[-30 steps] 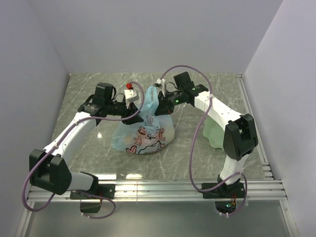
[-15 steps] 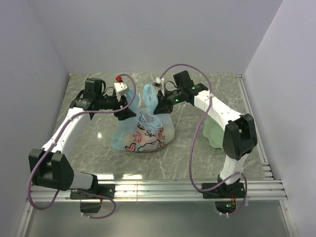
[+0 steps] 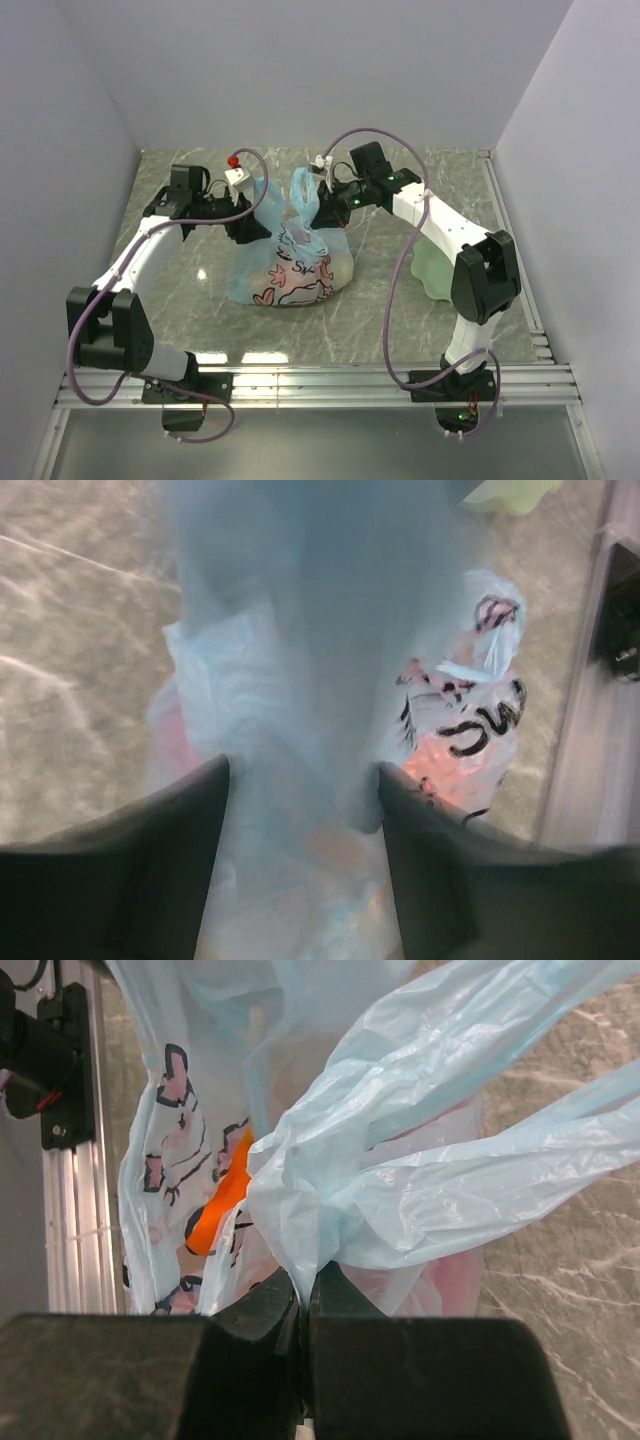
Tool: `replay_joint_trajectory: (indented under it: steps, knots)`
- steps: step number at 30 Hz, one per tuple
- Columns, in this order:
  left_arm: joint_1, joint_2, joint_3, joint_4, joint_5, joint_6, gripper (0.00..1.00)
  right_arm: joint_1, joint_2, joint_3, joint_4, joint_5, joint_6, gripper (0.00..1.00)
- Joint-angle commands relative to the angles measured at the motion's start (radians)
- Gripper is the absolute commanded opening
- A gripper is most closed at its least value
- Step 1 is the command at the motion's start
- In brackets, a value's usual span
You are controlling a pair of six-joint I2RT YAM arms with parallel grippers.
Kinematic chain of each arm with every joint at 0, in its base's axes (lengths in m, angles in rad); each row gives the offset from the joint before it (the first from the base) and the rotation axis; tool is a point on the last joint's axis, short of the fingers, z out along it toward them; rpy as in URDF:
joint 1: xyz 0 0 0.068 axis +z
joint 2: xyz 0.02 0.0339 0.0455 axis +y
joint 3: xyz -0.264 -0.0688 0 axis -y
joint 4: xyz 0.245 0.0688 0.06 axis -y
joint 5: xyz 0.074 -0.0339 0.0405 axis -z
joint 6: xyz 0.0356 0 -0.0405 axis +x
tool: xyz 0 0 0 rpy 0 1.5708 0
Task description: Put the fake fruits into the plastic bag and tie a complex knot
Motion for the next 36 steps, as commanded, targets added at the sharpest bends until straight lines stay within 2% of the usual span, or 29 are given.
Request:
replay_joint_trajectory:
  steps: [1,2,4,5,6,10,13,16,19,21,23,24,25,30,36]
  knots:
    - [0.002,0.044,0.067,0.039,0.147,0.020,0.41,0.020,-0.007,0.038,-0.021,0.003,-0.049,0.00]
    - [-0.004,0.054,0.087,-0.002,0.185,0.032,0.29,0.025,-0.006,0.039,-0.025,0.014,-0.056,0.00]
    - [-0.040,0.072,0.159,-0.100,0.209,0.179,0.05,0.036,-0.001,0.053,-0.038,0.020,-0.069,0.00]
    - [-0.059,0.081,0.182,-0.210,0.203,0.239,0.03,0.039,0.004,0.059,-0.043,0.020,-0.069,0.00]
    - [-0.076,0.084,0.209,-0.248,0.202,0.285,0.01,0.040,0.010,0.069,-0.055,0.019,-0.075,0.00]
    - [-0.136,0.113,0.240,-0.378,0.180,0.471,0.01,0.051,0.019,0.087,-0.078,0.015,-0.087,0.00]
    - [-0.160,0.126,0.240,-0.383,0.137,0.502,0.01,0.057,0.016,0.095,-0.120,0.014,-0.116,0.03]
    - [-0.173,0.144,0.254,-0.409,0.112,0.530,0.01,0.057,0.008,0.098,-0.164,-0.004,-0.141,0.17]
    - [-0.173,0.158,0.265,-0.409,0.107,0.527,0.01,0.051,-0.036,0.047,-0.152,-0.021,-0.153,0.46]
    - [-0.173,0.146,0.247,-0.365,0.101,0.475,0.01,0.051,-0.081,0.009,-0.106,-0.035,-0.150,0.53]
    - [-0.173,0.138,0.231,-0.313,0.100,0.441,0.00,0.050,-0.099,-0.020,-0.089,-0.050,-0.133,0.65]
    - [-0.173,0.140,0.230,-0.302,0.103,0.419,0.01,0.053,-0.099,-0.022,-0.080,-0.055,-0.125,0.67]
    - [-0.176,0.141,0.228,-0.291,0.101,0.402,0.01,0.056,-0.096,-0.011,-0.072,-0.060,-0.112,0.73]
    - [-0.197,0.144,0.227,-0.259,0.061,0.367,0.01,0.063,-0.038,0.073,-0.068,-0.096,-0.020,0.74]
    - [-0.228,0.143,0.227,-0.213,0.014,0.306,0.01,0.083,-0.016,0.093,-0.054,-0.095,0.022,0.74]
